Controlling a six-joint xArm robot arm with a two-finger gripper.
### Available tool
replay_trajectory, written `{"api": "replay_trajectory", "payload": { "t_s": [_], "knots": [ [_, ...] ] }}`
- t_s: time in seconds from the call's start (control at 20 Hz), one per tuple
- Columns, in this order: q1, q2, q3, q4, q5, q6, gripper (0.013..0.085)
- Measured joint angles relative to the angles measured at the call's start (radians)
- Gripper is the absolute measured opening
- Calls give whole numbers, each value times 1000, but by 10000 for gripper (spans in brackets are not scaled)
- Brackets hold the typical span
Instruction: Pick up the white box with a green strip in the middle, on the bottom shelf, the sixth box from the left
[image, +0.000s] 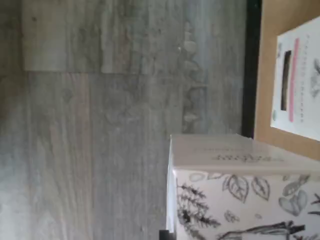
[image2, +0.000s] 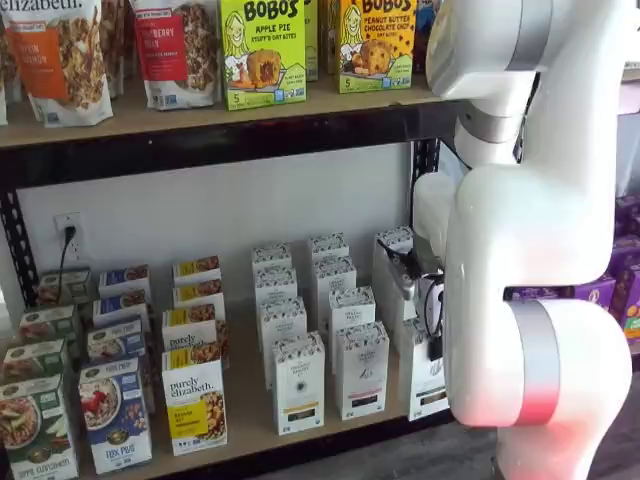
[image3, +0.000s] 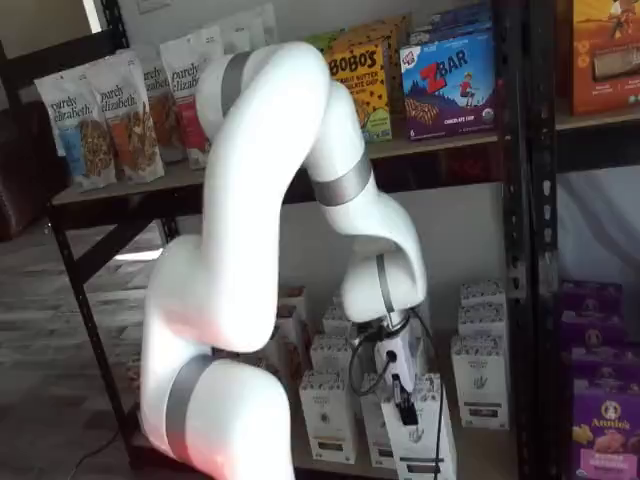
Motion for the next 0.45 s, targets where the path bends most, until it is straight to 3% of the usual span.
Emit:
{"api": "replay_trajectory", "payload": {
  "t_s": [0.1, 0.3, 0.45],
  "knots": [
    [14, -54, 46, 18, 16, -4, 530],
    [58, -167, 132, 98, 65, -39, 530],
    [80, -225, 176, 119, 83, -39, 530]
  ]
}}
